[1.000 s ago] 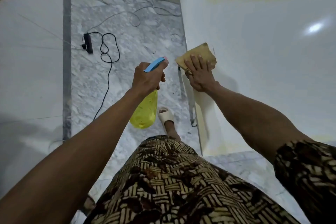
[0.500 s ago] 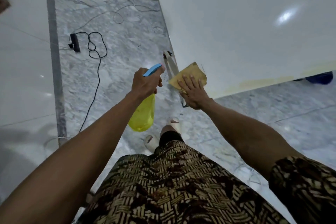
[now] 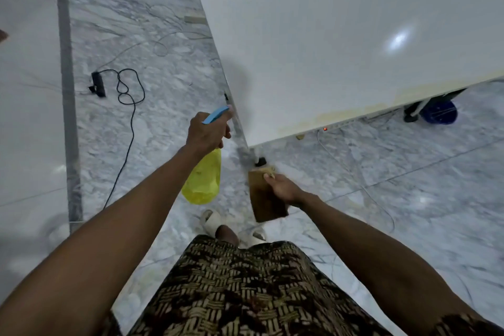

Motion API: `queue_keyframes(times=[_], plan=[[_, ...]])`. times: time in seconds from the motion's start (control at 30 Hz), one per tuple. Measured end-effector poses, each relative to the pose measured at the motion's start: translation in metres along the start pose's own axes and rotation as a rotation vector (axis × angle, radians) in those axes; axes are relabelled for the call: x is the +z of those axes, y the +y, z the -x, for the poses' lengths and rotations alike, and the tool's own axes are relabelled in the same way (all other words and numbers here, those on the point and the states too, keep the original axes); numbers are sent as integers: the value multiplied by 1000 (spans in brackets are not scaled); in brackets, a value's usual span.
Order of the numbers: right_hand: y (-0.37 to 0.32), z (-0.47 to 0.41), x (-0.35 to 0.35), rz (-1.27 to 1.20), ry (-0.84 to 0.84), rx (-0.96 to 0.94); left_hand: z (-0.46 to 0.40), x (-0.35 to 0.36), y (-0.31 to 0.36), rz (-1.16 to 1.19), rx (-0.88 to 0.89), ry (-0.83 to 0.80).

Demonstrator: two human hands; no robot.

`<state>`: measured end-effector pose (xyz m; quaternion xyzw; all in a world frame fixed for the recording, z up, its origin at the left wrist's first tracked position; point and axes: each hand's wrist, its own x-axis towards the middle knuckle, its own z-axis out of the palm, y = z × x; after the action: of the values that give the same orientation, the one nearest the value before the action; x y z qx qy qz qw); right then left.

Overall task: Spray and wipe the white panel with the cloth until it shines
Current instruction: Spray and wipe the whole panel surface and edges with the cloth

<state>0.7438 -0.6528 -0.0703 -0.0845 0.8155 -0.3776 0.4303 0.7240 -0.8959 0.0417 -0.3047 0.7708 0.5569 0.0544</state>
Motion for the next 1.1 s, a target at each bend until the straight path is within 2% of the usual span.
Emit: queue_keyframes(times=[0.1,0.17,0.23,0.3,0.47,0.8,1.1], plan=[[-9,12,-18,-577,88,153,8,8,9,29,27,-7],[-21,4,-32,-912,119,122,10,14,17,40,42,-40],[-46,-5,-48,-1106,145,58,9,17,25,50,36,-61],[-77,-16,-66,-1166,177,10,1,15,34,74,26,-74],[-142,-70,-95,-1360,120,-117,-43,-10,51,60,10,-58],[-299,-188,-108,-1402,0,-159,-182,-112,82,34,26,39],[-366,-281,-117,-1329,7,-148,-273,-159,100,-17,-72,44]])
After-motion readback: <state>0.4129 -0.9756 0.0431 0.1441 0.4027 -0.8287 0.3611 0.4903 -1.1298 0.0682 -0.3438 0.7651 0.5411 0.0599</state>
